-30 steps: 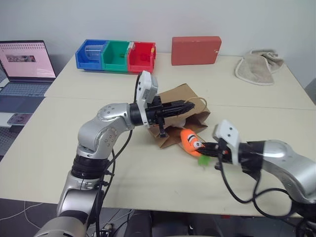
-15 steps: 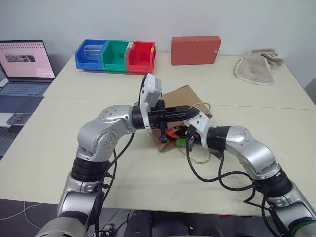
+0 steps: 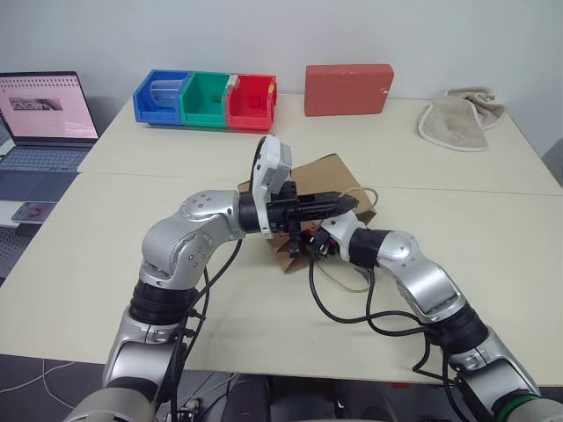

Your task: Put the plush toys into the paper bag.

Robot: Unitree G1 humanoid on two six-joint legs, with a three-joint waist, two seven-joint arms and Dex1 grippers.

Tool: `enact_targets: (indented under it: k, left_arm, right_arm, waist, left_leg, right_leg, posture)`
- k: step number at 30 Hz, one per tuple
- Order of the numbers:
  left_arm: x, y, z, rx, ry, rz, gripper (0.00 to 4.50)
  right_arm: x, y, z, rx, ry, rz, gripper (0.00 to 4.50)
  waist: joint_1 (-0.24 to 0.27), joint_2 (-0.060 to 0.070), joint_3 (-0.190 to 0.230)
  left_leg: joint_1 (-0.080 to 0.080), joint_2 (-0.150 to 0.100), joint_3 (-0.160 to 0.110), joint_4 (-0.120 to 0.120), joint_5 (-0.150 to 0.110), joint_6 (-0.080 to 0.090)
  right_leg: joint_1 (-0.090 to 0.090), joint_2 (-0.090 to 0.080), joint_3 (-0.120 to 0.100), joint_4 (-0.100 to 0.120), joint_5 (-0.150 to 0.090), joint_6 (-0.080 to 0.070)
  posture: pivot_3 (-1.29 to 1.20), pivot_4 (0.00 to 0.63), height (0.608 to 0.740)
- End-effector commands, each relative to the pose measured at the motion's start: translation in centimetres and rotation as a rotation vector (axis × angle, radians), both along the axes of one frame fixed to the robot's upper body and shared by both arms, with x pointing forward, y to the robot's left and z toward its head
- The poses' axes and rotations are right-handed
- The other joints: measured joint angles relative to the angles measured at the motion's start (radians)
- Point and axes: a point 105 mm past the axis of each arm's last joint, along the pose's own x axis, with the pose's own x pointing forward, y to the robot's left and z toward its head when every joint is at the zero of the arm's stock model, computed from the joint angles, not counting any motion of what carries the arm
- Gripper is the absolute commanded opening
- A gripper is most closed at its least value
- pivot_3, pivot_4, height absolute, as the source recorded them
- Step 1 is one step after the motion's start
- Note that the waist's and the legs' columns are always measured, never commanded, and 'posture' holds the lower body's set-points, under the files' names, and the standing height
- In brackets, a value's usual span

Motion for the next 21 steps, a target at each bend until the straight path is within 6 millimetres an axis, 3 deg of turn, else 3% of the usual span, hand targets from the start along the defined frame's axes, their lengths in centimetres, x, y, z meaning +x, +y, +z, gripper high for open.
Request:
enact_targets:
  k: [1, 4, 14, 21]
  left_arm:
    - [0.4, 0.5, 0.7, -0.016, -0.035, 0.033, 0.0]
    - [0.8, 0.6, 0.8, -0.02, -0.035, 0.05, 0.0]
    - [1.5, 0.7, 0.9, -0.025, -0.05, 0.078, 0.0]
    - [1.8, 0.9, 1.0, -0.03, -0.058, 0.109, 0.0]
  right_arm:
    - [-0.4, -0.4, 1.6, 0.041, -0.041, 0.014, 3.44]
    - [-0.8, -0.7, 2.1, 0.052, -0.052, 0.023, 4.48]
    - [-1.6, -1.3, 2.6, 0.015, -0.112, 0.053, 4.48]
    - [-3.5, -4.5, 4.9, 0.0, -0.111, 0.093, 4.48]
  waist:
    - [0.0, 0.0, 0.0]
    - [0.0, 0.0, 0.0]
    - [0.0, 0.0, 0.0]
    - [0.002, 0.0, 0.0]
  left_leg:
    - [0.0, 0.0, 0.0, 0.0, 0.0, 0.0]
    - [0.0, 0.0, 0.0, 0.0, 0.0, 0.0]
    - [0.0, 0.0, 0.0, 0.0, 0.0, 0.0]
    - [0.0, 0.0, 0.0, 0.0, 0.0, 0.0]
  right_leg:
    - [0.0, 0.0, 0.0, 0.0, 0.0, 0.0]
    - [0.0, 0.0, 0.0, 0.0, 0.0, 0.0]
    - [0.0, 0.0, 0.0, 0.0, 0.0, 0.0]
    - [0.0, 0.0, 0.0, 0.0, 0.0, 0.0]
  posture:
    - [0.0, 0.15, 0.74]
    - [0.0, 0.15, 0.74]
    - [0.0, 0.15, 0.74]
    - [0.0, 0.15, 0.74]
